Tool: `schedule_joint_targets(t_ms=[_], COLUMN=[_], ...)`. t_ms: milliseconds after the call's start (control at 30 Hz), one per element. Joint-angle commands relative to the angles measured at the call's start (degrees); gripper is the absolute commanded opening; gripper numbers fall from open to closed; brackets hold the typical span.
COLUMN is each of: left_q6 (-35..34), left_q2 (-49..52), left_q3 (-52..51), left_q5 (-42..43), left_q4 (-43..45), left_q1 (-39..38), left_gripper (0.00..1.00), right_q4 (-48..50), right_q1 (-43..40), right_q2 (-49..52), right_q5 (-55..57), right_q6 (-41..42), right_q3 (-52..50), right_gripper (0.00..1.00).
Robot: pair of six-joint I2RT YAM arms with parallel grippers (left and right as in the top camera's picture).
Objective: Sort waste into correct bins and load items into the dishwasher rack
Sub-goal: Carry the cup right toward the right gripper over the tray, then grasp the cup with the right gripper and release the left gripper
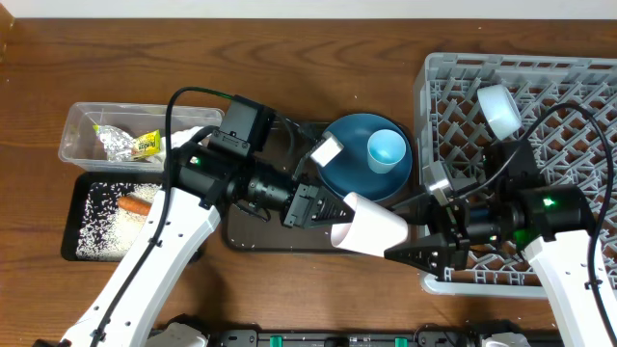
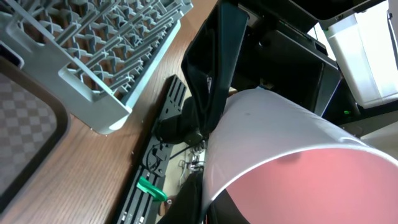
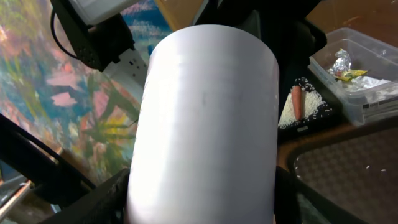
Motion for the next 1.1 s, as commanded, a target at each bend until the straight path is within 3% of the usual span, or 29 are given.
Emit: schedule_joint_targets(t_ms=[0,200,367,567,833,1067], left_q6=[1.0,1.0,1.0,1.0,-0.2,-1.9], left_q2=[-0.2,-0.2,-0.2,-0.2,-0.2,-0.2], left_q3=[-0.2,-0.2,-0.2,-0.2,-0.2,-0.2], left_q5=[1.3,0.7,-6.9,-13.8,-17.4,-23.6], left_q4=[0.3,0.2,-3.5,-7.1,-7.3,-9.4], left_q1=[-0.5,-0.5,-0.5,-0.5,-0.5,-0.5], left_gripper=[0.06,0.06,0.17,0.17,0.17,0.17], right_q4=[0.6,1.2,1.8,4.1,15.4,18.7], right_q1=[1.3,1.3,0.7,-1.9,-5.7,-9.2], right_q2=[0.3,0.3,0.3,0.3,0.3,0.2], right_q5=[-1.6,-1.6,-1.4,4.6,8.9,33.6], right_q6=[-0.3,-0.3,-0.2,5.5,22.0,45.0], right_q3=[0.0,0.0,0.0,0.0,0.0,0.0], right_gripper=[0.66,0.45,0.41,0.41,0.34,0.33])
